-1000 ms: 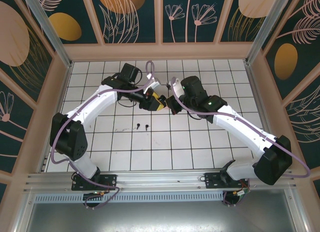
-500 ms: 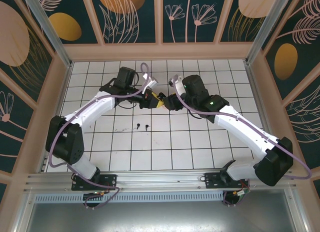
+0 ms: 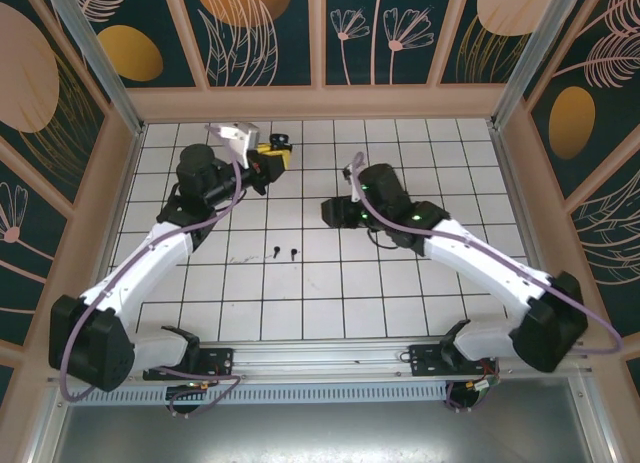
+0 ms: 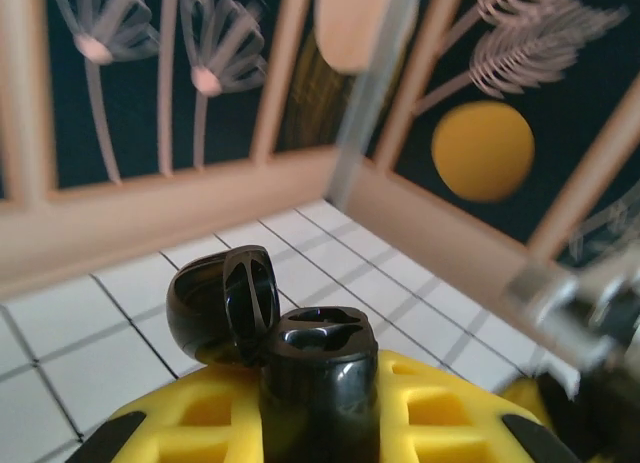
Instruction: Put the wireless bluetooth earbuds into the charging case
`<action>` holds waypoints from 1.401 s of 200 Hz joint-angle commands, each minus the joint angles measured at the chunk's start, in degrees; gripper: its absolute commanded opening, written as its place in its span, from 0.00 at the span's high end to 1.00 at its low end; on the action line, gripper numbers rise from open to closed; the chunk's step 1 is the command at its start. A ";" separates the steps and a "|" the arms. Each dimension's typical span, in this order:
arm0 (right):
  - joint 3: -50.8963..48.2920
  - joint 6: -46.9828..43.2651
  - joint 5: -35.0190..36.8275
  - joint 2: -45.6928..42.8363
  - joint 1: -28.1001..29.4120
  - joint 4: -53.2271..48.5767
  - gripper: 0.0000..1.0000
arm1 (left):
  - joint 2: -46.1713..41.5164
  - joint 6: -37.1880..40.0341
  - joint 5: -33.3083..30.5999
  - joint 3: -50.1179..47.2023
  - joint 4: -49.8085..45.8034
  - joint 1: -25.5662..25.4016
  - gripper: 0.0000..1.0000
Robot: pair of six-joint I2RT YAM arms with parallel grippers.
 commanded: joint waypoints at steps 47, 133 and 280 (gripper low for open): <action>18.04 19.04 7.70 25.22 9.58 -7.72 0.50 | -2.88 -6.68 -22.89 -2.37 10.16 1.28 1.00; 40.64 29.89 12.77 46.84 14.15 -25.83 0.63 | -3.32 -8.47 -24.77 -3.37 11.24 6.40 1.00; 51.80 31.53 10.43 56.55 14.47 -31.72 0.67 | -4.20 -9.13 -24.72 -6.28 13.48 7.39 1.00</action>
